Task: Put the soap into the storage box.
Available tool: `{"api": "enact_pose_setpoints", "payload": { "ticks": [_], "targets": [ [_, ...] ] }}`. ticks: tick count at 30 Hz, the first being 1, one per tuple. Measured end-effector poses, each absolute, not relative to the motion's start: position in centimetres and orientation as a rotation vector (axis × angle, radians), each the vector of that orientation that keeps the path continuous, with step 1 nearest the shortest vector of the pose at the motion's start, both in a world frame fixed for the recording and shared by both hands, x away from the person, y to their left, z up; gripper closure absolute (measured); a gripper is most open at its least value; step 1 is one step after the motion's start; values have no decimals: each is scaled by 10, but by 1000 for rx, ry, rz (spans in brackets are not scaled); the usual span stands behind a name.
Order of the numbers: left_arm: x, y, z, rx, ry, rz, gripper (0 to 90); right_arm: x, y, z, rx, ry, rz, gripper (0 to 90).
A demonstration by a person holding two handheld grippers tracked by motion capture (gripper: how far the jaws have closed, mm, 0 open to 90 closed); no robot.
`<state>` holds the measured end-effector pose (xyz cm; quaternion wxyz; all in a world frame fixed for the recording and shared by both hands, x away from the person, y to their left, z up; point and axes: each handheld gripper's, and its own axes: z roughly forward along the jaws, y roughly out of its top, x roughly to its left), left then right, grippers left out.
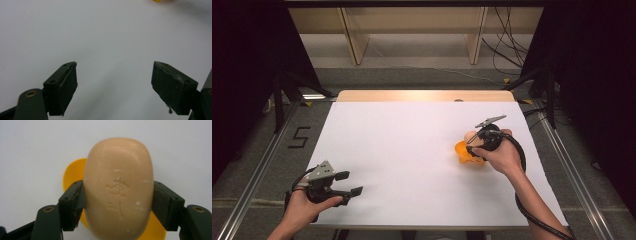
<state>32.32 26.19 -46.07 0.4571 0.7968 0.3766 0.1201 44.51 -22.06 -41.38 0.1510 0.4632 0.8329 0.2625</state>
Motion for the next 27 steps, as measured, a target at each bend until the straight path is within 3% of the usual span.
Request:
{"api": "enact_pose_setpoints", "payload": {
  "ticks": [16, 27],
  "targets": [
    [323, 262, -461, 1967, 935, 277, 204, 446, -225, -417, 1327, 2382, 784, 331],
    [323, 263, -459, 1978, 934, 288, 204, 440, -227, -411, 1361, 2378, 818, 583]
  ]
}}
